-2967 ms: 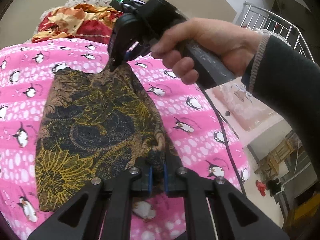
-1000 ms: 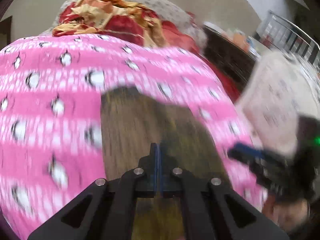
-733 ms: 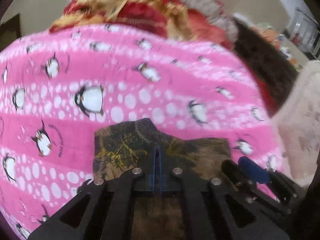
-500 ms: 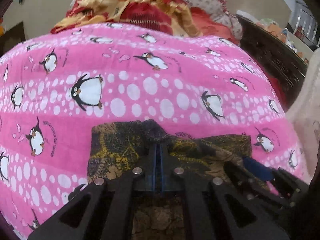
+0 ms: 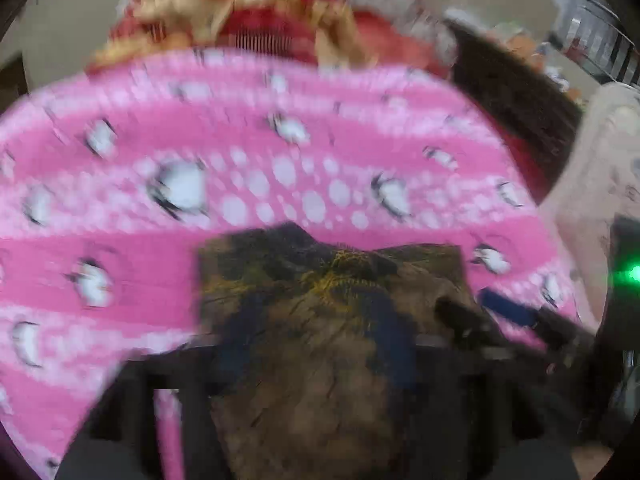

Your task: Fold small clothes

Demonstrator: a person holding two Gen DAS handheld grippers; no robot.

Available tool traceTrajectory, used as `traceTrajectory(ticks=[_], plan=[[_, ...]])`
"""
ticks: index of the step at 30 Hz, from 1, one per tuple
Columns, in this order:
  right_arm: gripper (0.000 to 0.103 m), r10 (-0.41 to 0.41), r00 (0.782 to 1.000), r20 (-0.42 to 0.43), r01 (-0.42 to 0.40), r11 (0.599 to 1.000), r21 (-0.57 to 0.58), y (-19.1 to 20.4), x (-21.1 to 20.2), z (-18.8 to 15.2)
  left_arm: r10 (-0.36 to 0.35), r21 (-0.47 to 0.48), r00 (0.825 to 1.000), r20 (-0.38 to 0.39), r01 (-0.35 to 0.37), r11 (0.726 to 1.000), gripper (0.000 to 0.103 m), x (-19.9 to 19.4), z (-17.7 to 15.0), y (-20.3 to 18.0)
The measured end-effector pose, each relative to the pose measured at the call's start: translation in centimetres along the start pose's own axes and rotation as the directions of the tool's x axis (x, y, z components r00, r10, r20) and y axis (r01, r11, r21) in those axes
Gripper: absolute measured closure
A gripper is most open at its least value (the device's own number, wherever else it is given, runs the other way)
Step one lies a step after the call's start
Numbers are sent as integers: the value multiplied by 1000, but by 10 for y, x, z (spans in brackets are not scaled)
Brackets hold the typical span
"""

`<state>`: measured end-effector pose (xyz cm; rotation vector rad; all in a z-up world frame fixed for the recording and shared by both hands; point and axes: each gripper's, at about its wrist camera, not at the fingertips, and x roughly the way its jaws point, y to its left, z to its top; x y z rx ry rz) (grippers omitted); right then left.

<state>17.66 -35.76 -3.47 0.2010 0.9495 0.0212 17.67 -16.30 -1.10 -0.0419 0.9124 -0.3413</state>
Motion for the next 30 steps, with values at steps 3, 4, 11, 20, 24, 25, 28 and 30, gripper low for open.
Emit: traceTrajectory(ticks=[3,4,11,20,24,25,28,30], plan=[[6,-45,998,53,48,996,-70,-4,-41,-12,-52,75,997,64,48,996,5,-41,-24,10],[3,-26,998,54,31,996,-83,-8,-49,-17,-87,78,995,44,83,994,5,-43,-32,15],[1,119,991,-54,-125,985,-118,-40,-37,-43,-188,-85,978,-87,181,980,5,-9,-78,59],[0,544,826,-147,-546,837,31,-56,2,-54,-320,-69,939,-128,313,947,5,10,-74,42],[0,665,743,-79,-658,747,97,-77,13,-52,-341,-94,933,-116,332,939,4,17,-71,46],[0,683,727,-69,-675,729,114,-79,14,-50,-345,-104,932,-110,334,937,2,19,-70,46],[0,759,648,-63,-748,650,137,-75,15,-43,-325,-80,939,-110,318,945,1,21,-69,37],[0,798,601,-46,-786,601,145,-78,14,-43,-337,-69,934,-120,331,941,1,19,-67,34]])
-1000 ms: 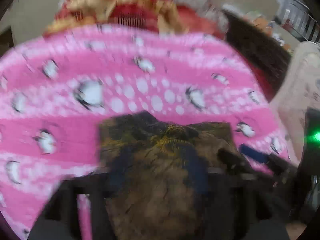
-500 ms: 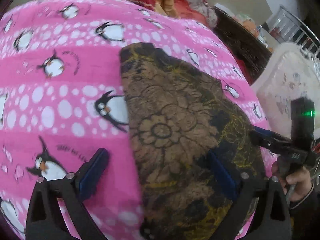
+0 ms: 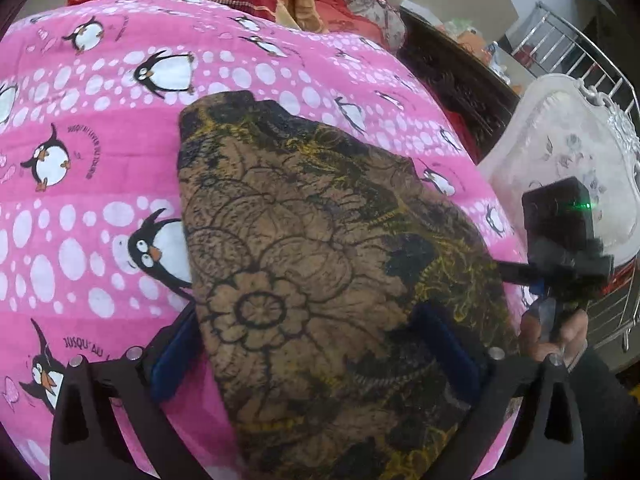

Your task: Fold small clothes

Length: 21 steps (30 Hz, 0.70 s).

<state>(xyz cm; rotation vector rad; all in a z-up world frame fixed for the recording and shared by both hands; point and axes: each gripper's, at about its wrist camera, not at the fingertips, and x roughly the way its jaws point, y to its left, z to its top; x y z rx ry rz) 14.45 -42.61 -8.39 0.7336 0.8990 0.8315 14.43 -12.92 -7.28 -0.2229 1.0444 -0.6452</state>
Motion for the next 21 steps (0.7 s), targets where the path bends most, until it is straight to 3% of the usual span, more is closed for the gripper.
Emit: traceTrajectory(ticks=[1,3,6,8,12,15,16,17,21], plan=[[1,-1,1000,-10,1,1000,2,-3,-1,-1,-26,-3,1000,-5,26,1000,1,-2,0,0],[13,-27,1000,-16,26,1000,-7,-7,-4,-6,-64,-6,998,-15,64,998,1,-5,-1,1],[13,-47,999,-14,47,998,-38,-1,0,-5,-70,-35,998,-1,70,997,1,-1,2,9],[14,-96,995,6,96,994,-46,-2,5,4,-61,-58,998,17,62,996,1,2,6,11],[25,-201,979,15,202,976,-82,-2,22,15,-80,-80,997,21,81,993,1,-2,3,13],[25,-209,978,7,207,961,-184,13,25,3,-64,-82,997,40,67,994,15,-9,-5,17],[25,-200,980,12,199,961,-190,13,24,1,-43,-77,998,47,47,996,27,-10,-6,18],[26,-206,978,20,207,962,-181,11,25,2,-20,-76,998,55,24,997,33,-11,-6,19],[29,-283,958,38,285,941,-180,8,29,2,24,-110,996,85,-15,994,46,-11,-2,23]])
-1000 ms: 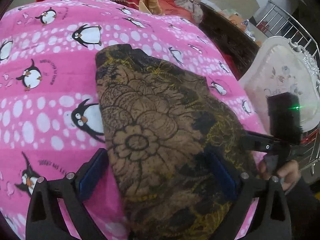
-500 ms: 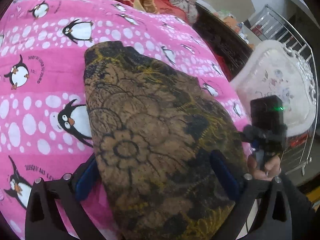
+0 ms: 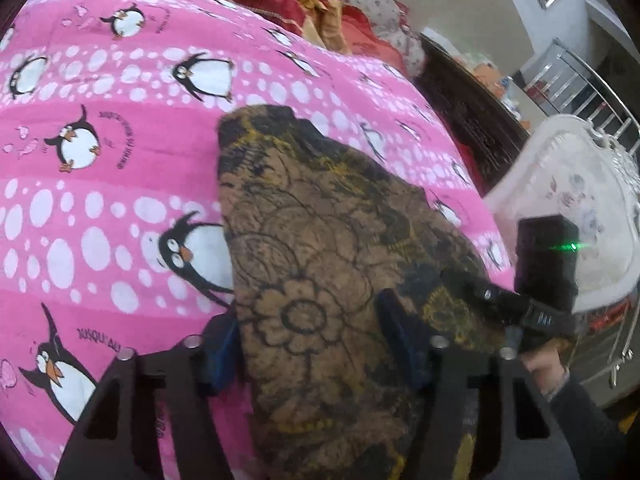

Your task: Fold small clothes

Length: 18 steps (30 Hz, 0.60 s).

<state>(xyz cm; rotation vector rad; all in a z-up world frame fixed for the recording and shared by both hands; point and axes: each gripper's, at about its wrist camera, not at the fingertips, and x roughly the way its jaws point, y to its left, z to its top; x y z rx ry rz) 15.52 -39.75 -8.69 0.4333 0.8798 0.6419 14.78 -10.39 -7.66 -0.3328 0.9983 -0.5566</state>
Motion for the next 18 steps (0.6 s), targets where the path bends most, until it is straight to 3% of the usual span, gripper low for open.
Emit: traceTrajectory(ticks=[4,8,11,18], plan=[[29,-64,998,-3,64,997,-32,6,2,-4,108,76,994,34,-111,991,51,4,-8,-13],[22,-150,989,1,150,985,-82,15,4,-5,227,159,971,77,-236,959,49,10,-17,-31],[2,-252,968,8,252,962,-110,21,6,-5,224,156,972,77,-234,960,48,9,-17,-29],[1,-235,972,3,234,967,-97,15,5,-4,198,142,977,83,-208,968,47,9,-17,-26]])
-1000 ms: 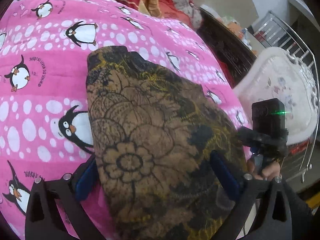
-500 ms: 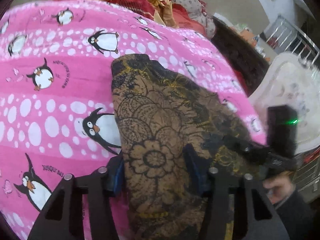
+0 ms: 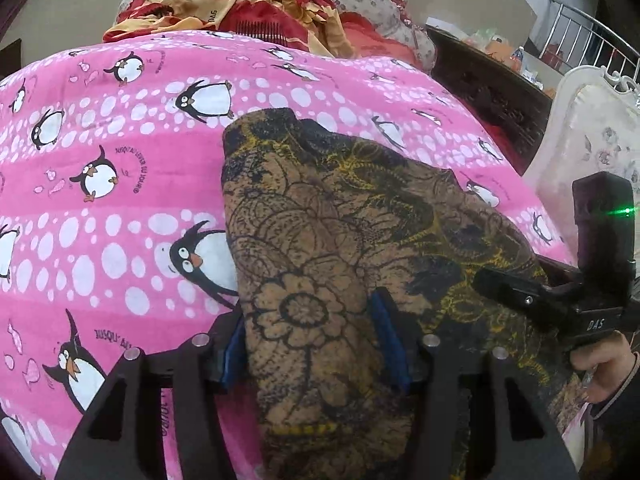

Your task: Fold small clothes

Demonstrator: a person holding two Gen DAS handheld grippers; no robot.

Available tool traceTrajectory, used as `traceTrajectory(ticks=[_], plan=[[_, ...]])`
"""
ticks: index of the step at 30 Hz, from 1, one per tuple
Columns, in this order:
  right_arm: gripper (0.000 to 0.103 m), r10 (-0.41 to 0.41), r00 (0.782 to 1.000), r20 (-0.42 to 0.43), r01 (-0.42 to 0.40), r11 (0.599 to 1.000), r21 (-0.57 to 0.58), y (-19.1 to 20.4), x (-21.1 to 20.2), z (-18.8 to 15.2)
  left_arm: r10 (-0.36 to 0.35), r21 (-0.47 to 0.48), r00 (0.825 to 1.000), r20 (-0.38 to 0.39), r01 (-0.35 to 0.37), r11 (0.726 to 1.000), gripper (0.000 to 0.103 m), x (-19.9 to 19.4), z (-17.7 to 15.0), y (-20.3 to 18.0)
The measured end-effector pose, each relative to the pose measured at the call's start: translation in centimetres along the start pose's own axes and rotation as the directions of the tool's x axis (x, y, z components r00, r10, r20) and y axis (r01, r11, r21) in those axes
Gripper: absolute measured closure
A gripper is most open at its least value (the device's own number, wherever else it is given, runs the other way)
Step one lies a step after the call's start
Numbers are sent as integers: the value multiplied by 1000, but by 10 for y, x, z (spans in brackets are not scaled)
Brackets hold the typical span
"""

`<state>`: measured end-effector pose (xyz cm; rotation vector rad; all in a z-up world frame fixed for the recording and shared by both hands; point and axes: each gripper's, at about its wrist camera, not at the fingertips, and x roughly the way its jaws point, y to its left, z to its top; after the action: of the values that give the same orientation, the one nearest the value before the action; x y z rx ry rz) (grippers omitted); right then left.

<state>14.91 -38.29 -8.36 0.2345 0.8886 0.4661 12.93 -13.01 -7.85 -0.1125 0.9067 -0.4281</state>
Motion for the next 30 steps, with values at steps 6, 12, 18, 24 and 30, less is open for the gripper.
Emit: traceTrajectory(ticks=[6,12,18,24,30], plan=[[18,106,994,-6,-106,994,-18,0,-1,1,-9,-7,1000,4,9,1000,47,-1,-1,2],[20,169,985,-28,-169,986,12,-6,10,11,-19,-18,1000,8,19,1000,47,-2,-1,4],[54,180,984,-12,-180,983,42,-1,2,8,-7,-37,1000,7,7,999,78,-8,2,7],[72,182,983,24,-183,971,155,5,-9,5,27,85,999,42,-31,996,83,-33,15,-8],[73,198,979,45,-203,954,219,26,10,14,34,96,997,63,-40,995,83,-49,38,23]])
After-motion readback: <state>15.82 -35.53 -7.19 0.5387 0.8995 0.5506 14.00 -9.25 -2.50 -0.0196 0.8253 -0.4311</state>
